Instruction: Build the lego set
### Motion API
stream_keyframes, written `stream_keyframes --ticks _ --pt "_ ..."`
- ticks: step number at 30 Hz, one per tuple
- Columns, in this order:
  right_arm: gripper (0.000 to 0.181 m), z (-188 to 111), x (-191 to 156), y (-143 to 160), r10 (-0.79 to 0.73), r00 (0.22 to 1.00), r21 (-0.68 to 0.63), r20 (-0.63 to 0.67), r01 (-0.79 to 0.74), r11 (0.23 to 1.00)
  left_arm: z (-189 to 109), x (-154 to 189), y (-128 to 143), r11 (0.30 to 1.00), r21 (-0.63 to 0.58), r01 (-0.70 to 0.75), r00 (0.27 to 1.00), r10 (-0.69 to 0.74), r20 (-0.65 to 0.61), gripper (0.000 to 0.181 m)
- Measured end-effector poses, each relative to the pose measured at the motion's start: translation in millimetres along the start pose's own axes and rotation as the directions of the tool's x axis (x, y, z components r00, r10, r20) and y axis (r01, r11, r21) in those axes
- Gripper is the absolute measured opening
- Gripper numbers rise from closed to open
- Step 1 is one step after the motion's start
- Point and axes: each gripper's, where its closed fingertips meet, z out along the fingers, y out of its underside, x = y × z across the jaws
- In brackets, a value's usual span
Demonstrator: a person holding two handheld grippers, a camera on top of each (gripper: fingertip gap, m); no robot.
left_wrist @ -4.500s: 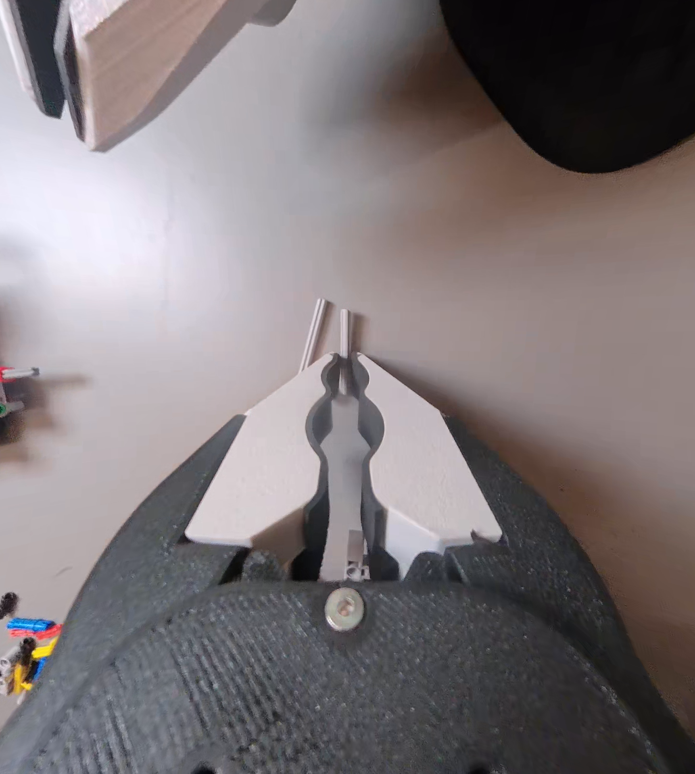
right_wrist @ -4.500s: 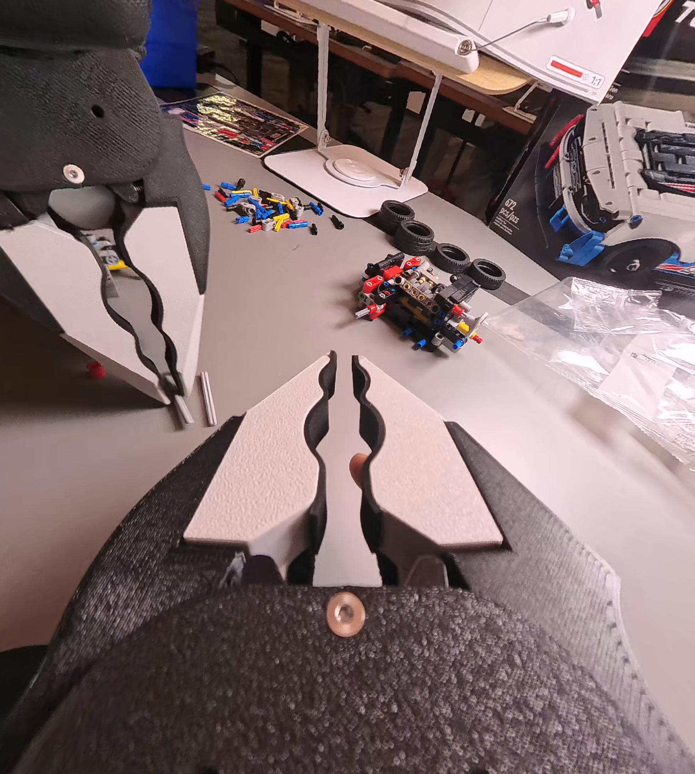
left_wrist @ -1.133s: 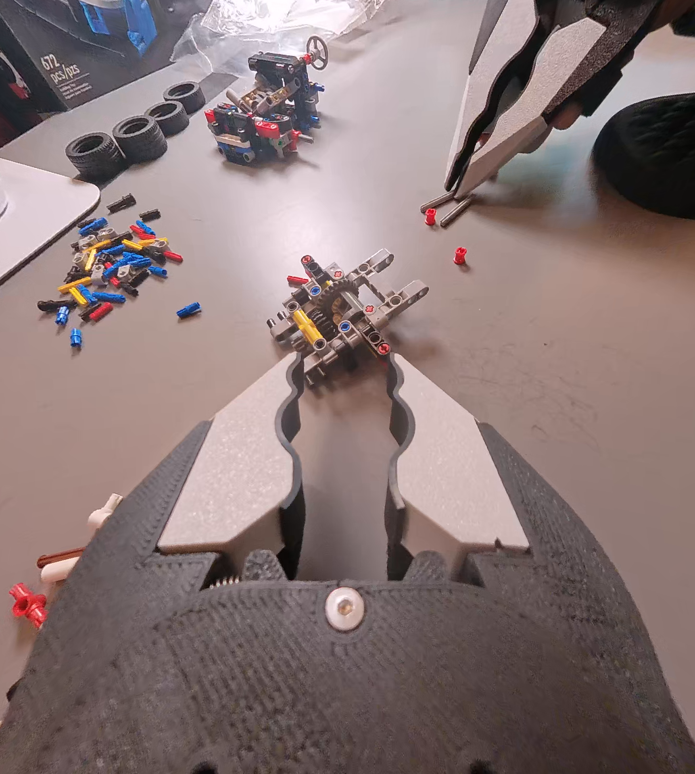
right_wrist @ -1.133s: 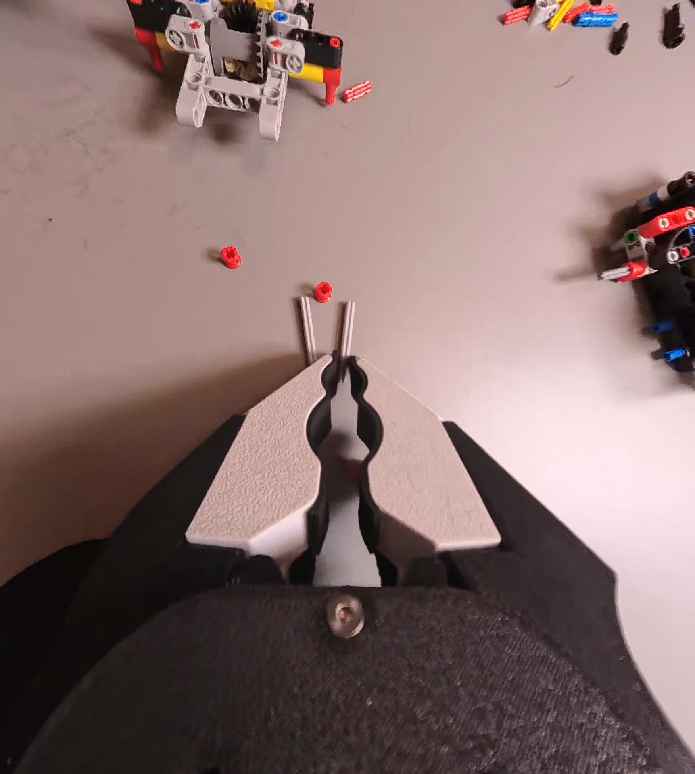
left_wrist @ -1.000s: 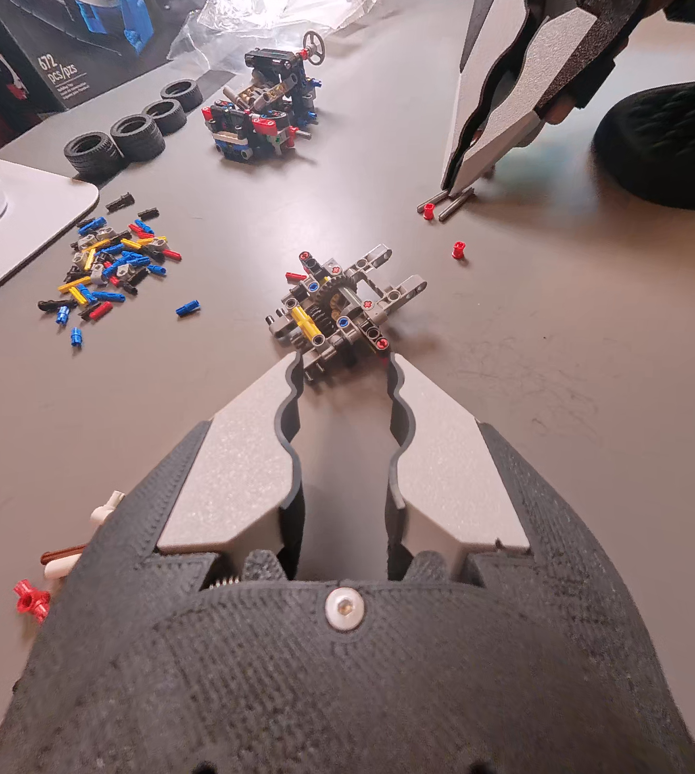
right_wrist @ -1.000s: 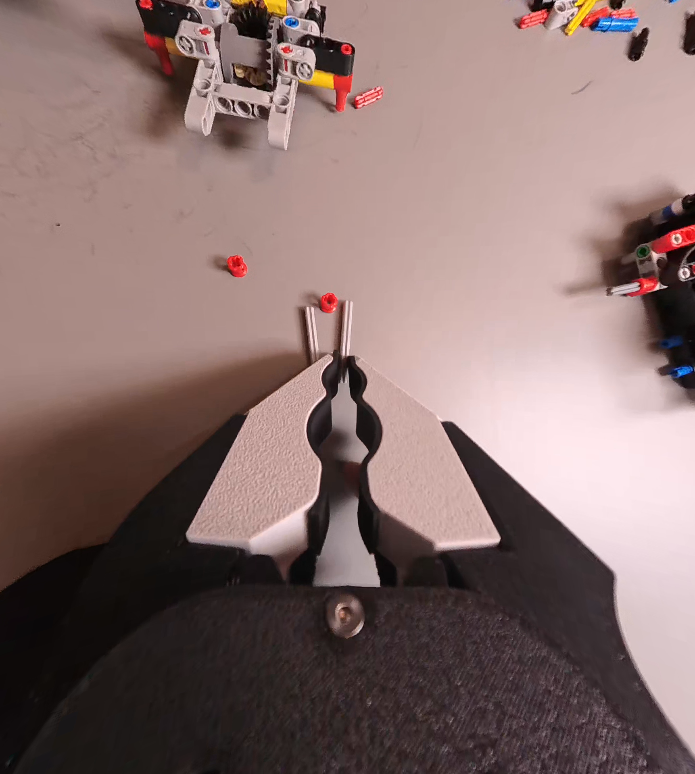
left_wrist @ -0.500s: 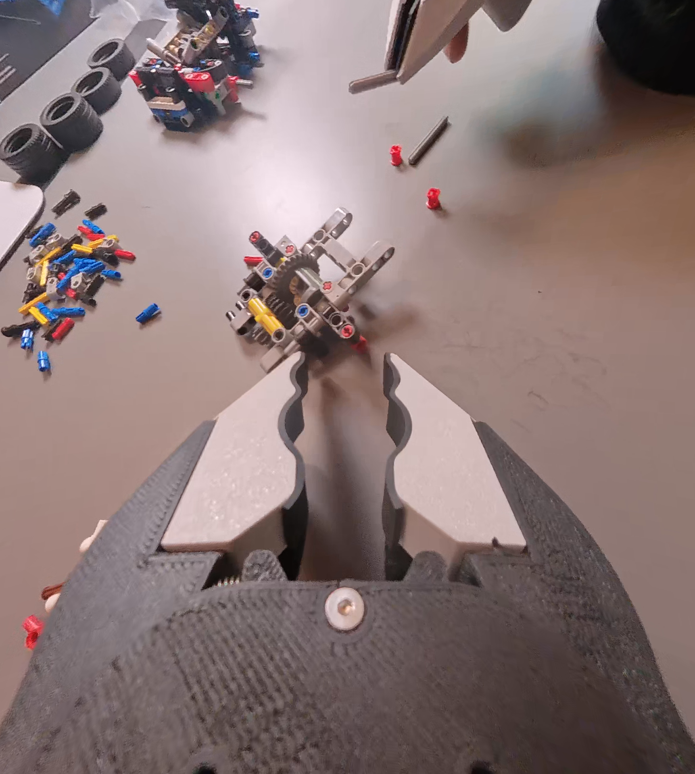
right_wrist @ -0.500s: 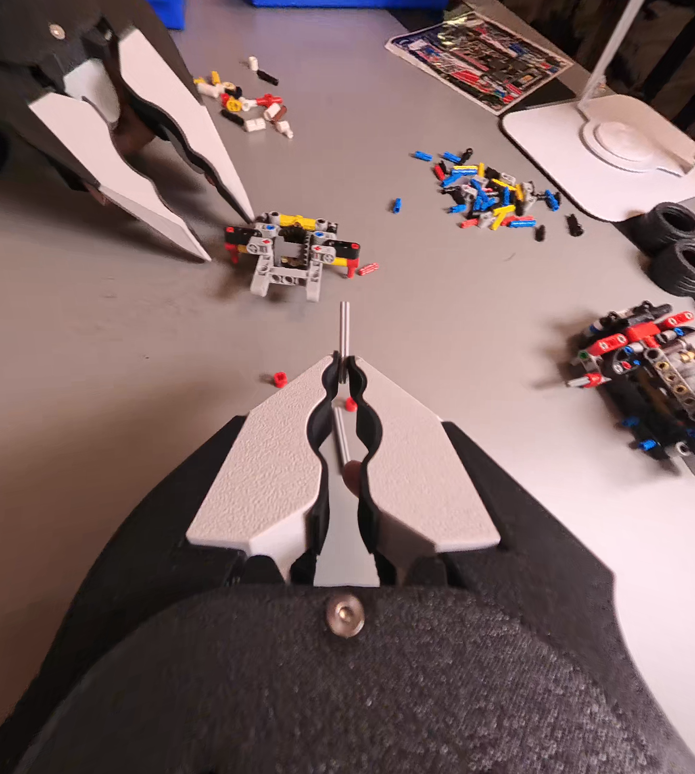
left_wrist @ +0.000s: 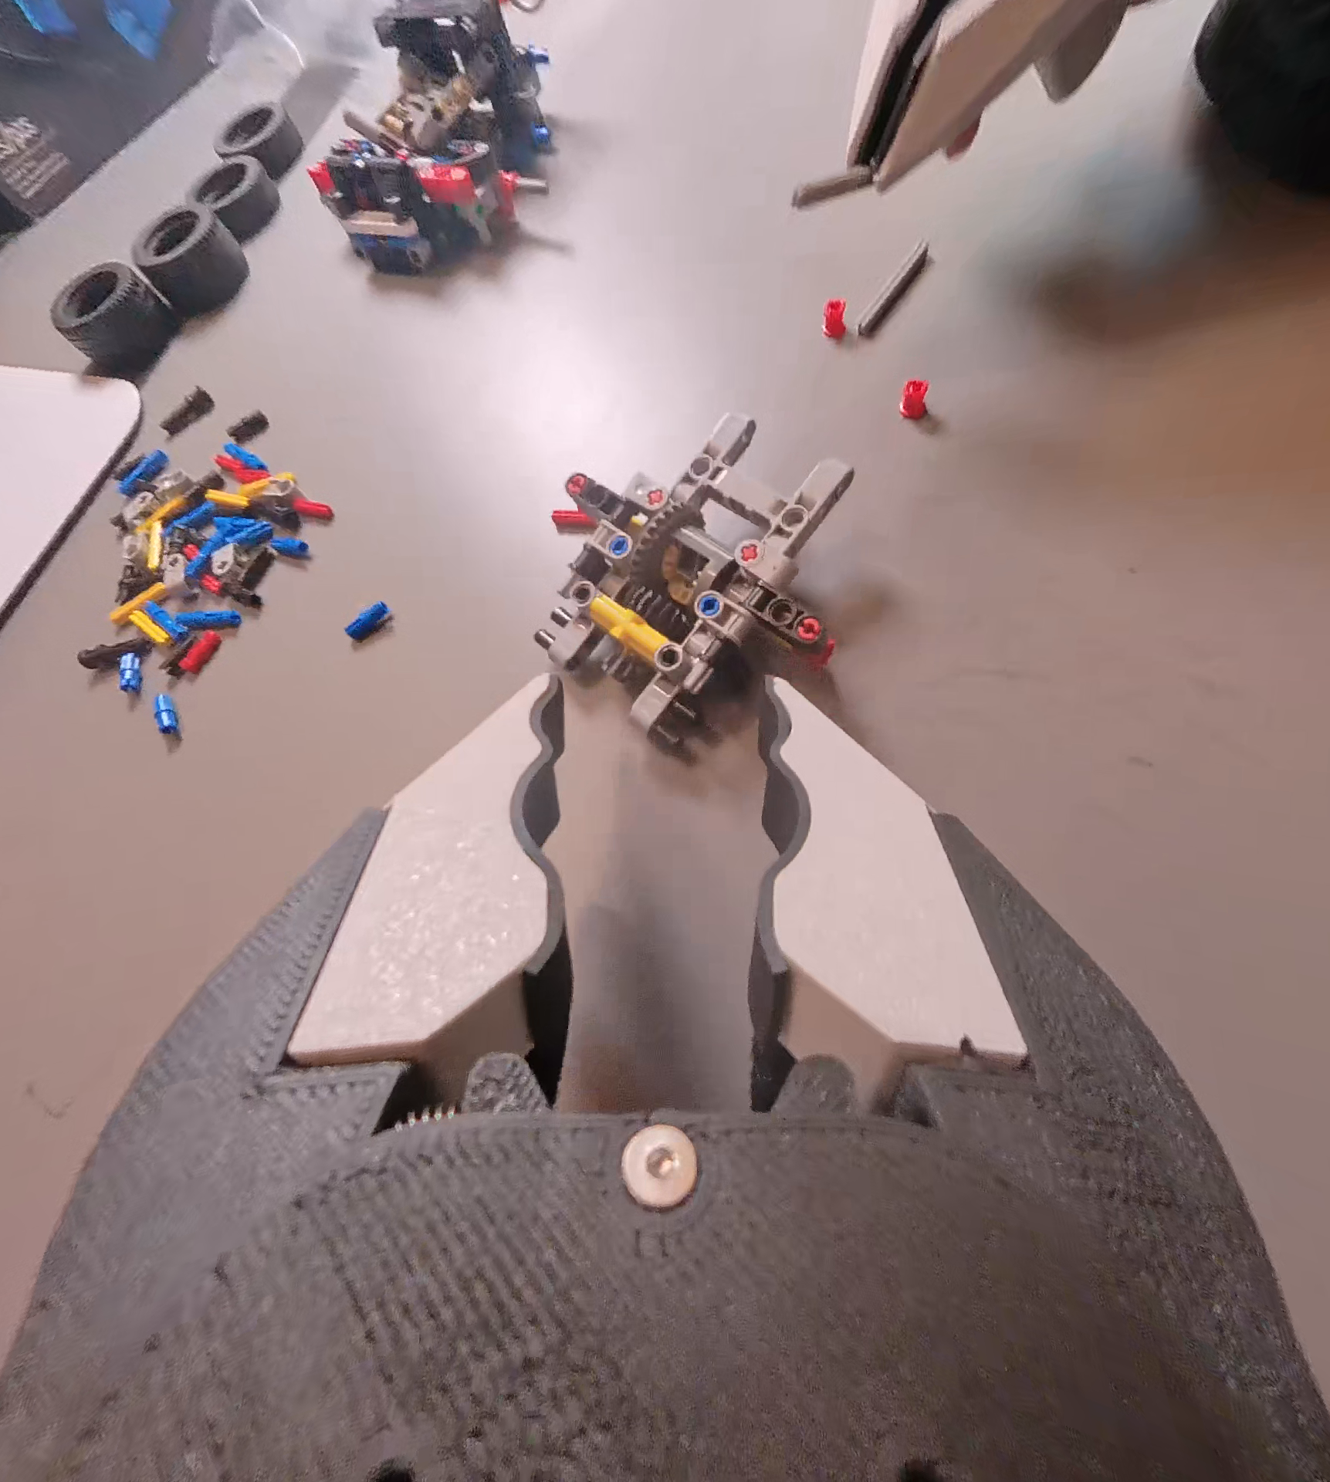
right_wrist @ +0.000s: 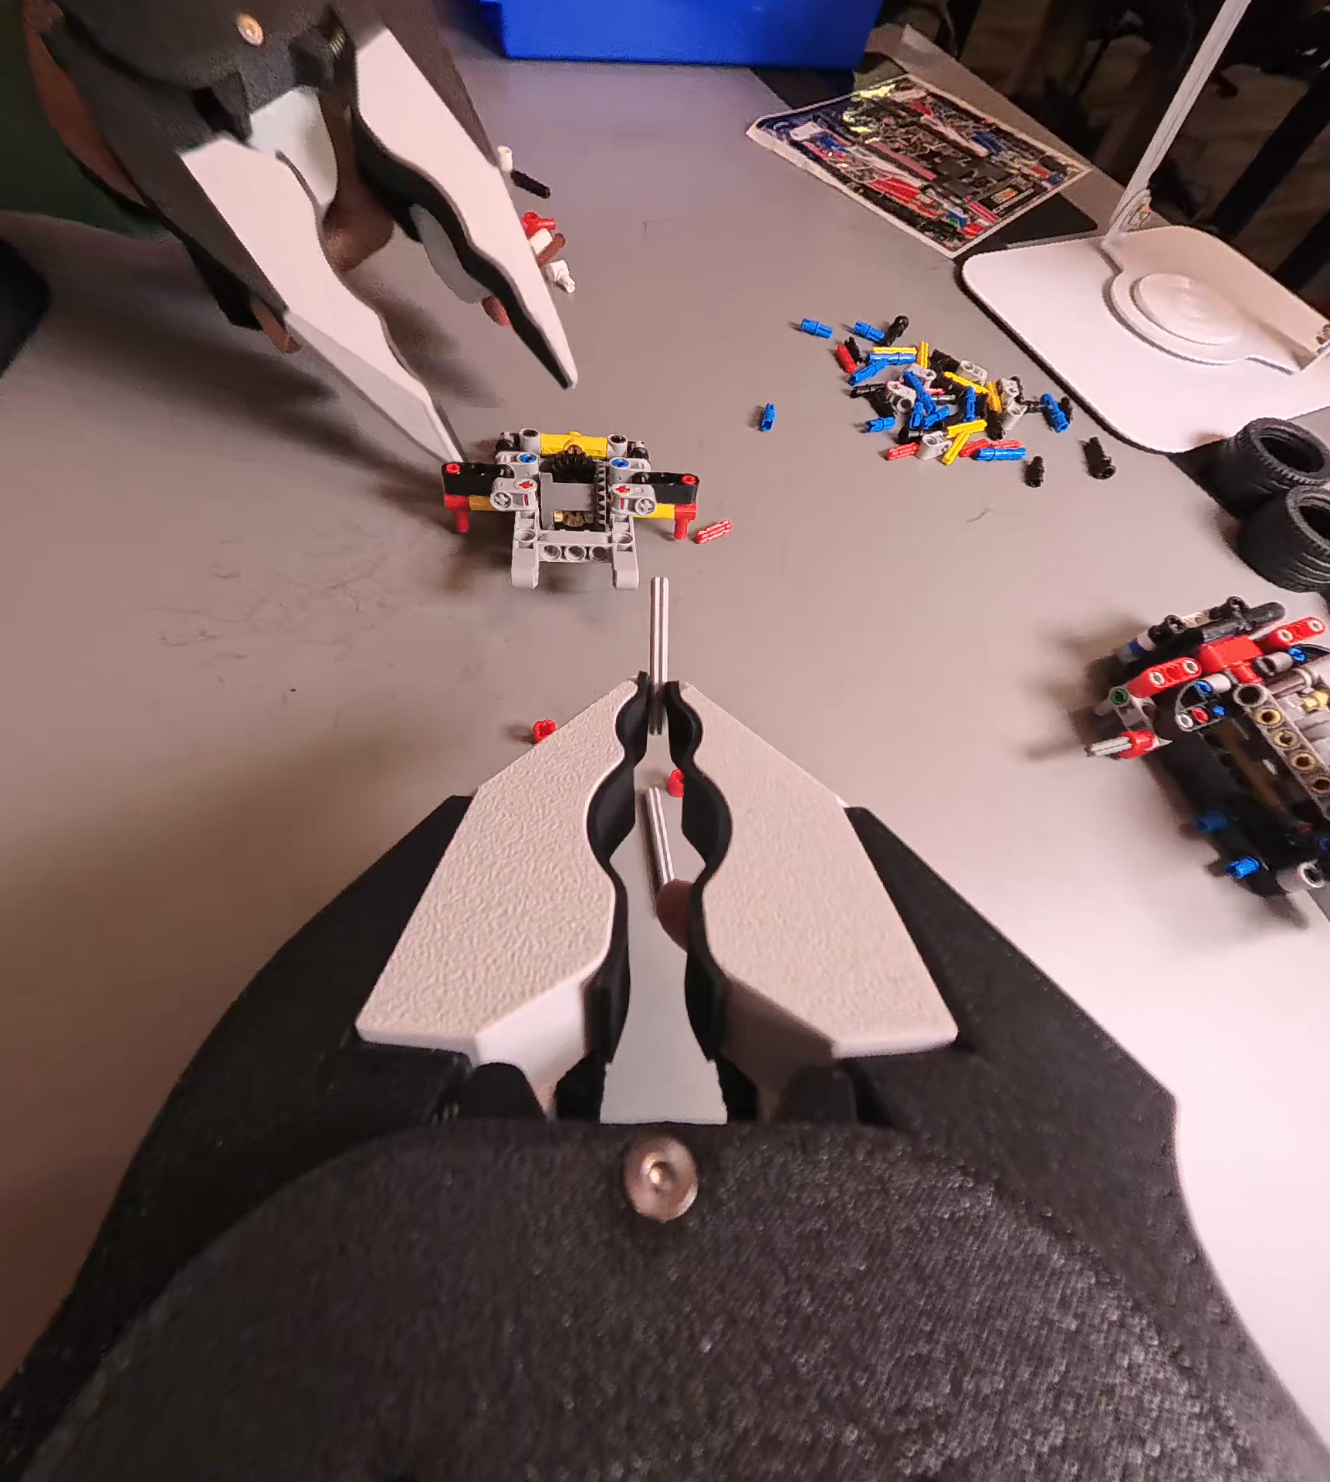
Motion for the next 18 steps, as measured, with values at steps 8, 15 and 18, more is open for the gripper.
stream_keyframes --ticks 8,15,18 --pt "0.003 -1 -2 0 -0.018 1.0 0.003 -0.002 0.018 1.0 12 11 3 0.985 -0.125 -0.116 0.991 0.124 0.051 0.022" --pt "0.003 -2 0 1 -0.019 1.0 0.007 -0.014 0.019 1.0 4 60 -15 0.997 -0.018 -0.076 0.986 0.072 -0.15 0.023" --pt "0.003 -2 0 0 -0.012 1.0 0.009 -0.012 0.012 1.0 -7 49 -29 0.997 0.074 0.026 0.986 -0.014 -0.166 0.027"
